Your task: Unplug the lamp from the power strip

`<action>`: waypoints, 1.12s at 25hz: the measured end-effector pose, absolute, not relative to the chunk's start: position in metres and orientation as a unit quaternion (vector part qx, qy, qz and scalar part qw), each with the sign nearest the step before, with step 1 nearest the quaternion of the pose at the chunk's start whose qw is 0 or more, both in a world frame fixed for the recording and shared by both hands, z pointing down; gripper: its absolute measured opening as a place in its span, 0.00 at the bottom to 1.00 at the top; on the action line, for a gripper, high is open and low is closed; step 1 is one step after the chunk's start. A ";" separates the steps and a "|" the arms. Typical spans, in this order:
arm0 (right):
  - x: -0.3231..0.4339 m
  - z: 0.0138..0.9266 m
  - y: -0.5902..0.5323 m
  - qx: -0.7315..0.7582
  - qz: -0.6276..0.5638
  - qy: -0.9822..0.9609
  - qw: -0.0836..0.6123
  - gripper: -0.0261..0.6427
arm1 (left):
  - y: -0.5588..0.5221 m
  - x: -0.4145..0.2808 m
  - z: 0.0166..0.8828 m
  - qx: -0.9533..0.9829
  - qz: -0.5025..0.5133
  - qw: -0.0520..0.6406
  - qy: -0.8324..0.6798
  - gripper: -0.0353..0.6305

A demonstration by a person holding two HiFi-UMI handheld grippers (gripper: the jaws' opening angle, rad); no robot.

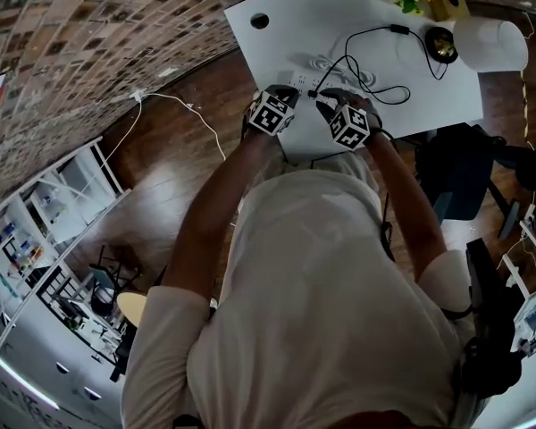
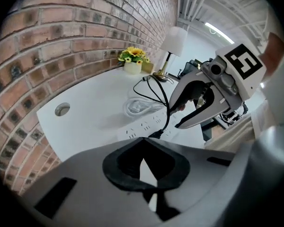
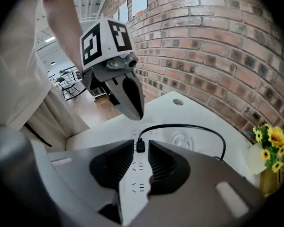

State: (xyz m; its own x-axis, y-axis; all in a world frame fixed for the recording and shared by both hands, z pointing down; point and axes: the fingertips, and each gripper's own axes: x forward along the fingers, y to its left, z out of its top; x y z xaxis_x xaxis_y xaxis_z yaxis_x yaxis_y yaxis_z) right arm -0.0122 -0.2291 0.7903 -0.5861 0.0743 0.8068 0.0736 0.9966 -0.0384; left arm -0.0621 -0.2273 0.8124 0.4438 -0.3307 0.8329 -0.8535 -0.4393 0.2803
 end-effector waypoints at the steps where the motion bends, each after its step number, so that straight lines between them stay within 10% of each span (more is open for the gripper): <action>1: -0.015 0.793 -0.230 -0.045 0.001 -0.889 0.456 0.16 | -0.232 -0.061 0.814 0.775 0.367 0.355 -0.373 0.06; 28: -0.034 0.843 -0.223 -0.055 -0.026 -0.858 0.510 0.10 | -0.234 -0.044 0.858 0.808 0.456 0.274 -0.255 0.05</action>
